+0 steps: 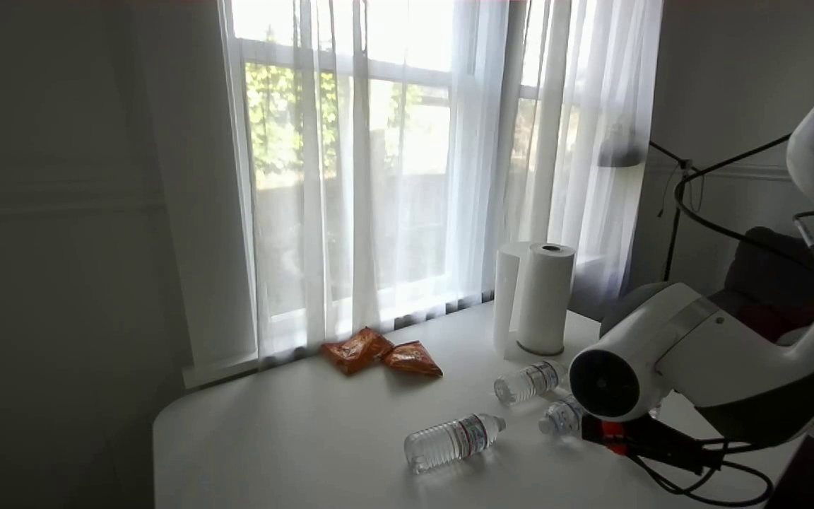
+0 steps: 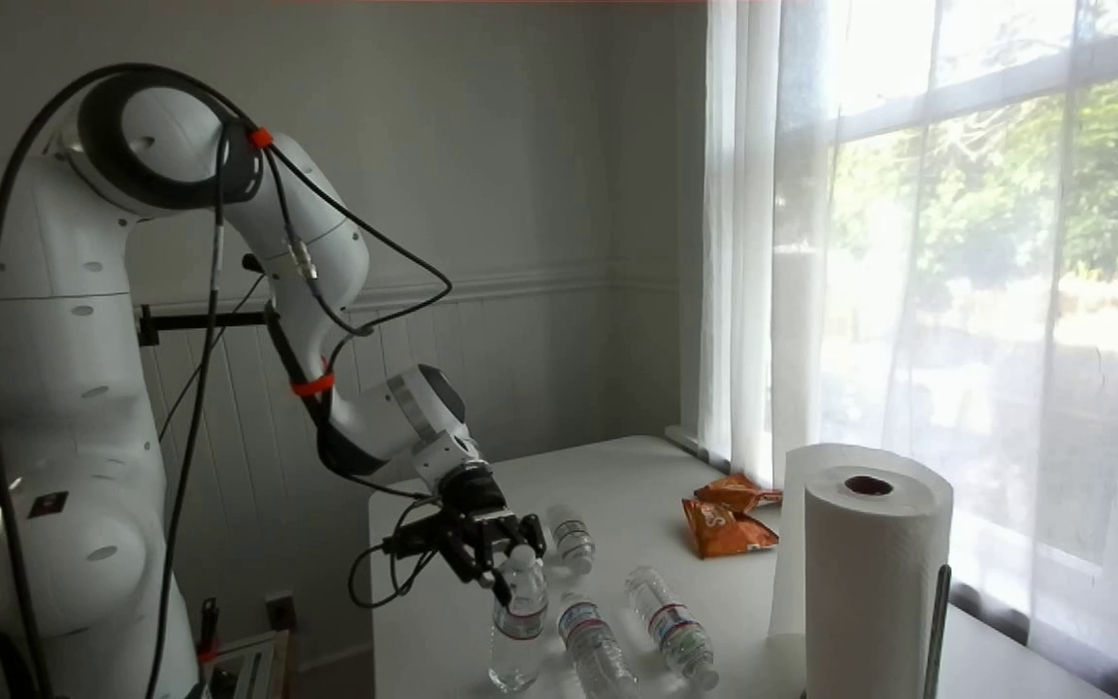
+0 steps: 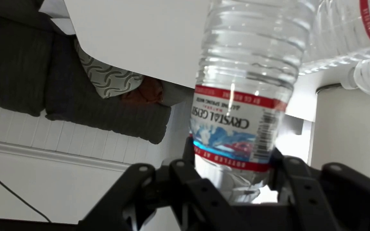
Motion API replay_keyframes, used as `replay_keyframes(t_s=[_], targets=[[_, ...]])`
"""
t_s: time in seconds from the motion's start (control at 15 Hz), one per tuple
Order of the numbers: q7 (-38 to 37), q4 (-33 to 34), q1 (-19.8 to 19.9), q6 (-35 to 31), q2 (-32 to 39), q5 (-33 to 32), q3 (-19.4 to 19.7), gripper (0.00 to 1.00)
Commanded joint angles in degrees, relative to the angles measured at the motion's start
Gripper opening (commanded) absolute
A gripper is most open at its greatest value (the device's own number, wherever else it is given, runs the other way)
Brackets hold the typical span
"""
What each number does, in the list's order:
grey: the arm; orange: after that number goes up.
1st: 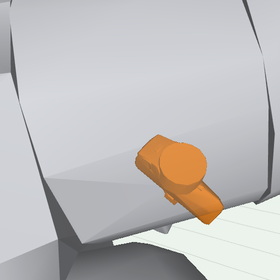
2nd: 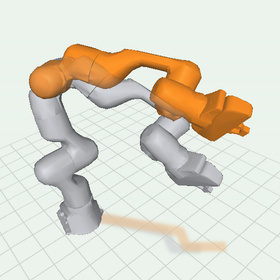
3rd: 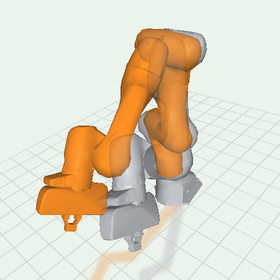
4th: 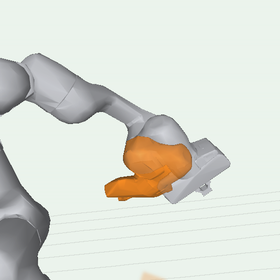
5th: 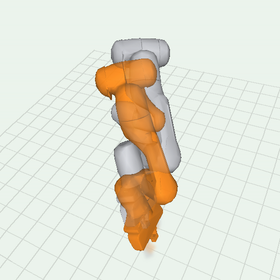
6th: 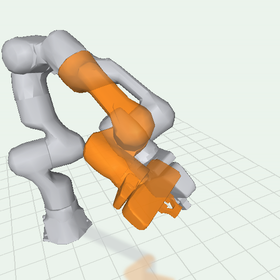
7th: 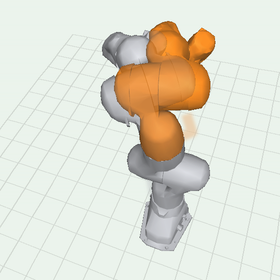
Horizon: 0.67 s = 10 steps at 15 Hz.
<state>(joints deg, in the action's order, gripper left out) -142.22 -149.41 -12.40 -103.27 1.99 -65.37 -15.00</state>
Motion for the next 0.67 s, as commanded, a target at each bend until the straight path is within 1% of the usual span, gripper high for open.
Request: replay_keyframes(t_s=[0.0,0.27,0.4,0.6], targets=[[-5.51,2.38,-1.56,4.05,3.81,-4.34,-0.10,0.23],[-7.87,4.24,-2.96,7.81,7.42,-6.11,-0.34,0.23],[-9.12,5.16,-3.96,10.22,9.26,-5.87,-0.62,0.23],[-10.78,6.43,-4.90,12.07,12.01,-5.54,-0.55,0.23]])
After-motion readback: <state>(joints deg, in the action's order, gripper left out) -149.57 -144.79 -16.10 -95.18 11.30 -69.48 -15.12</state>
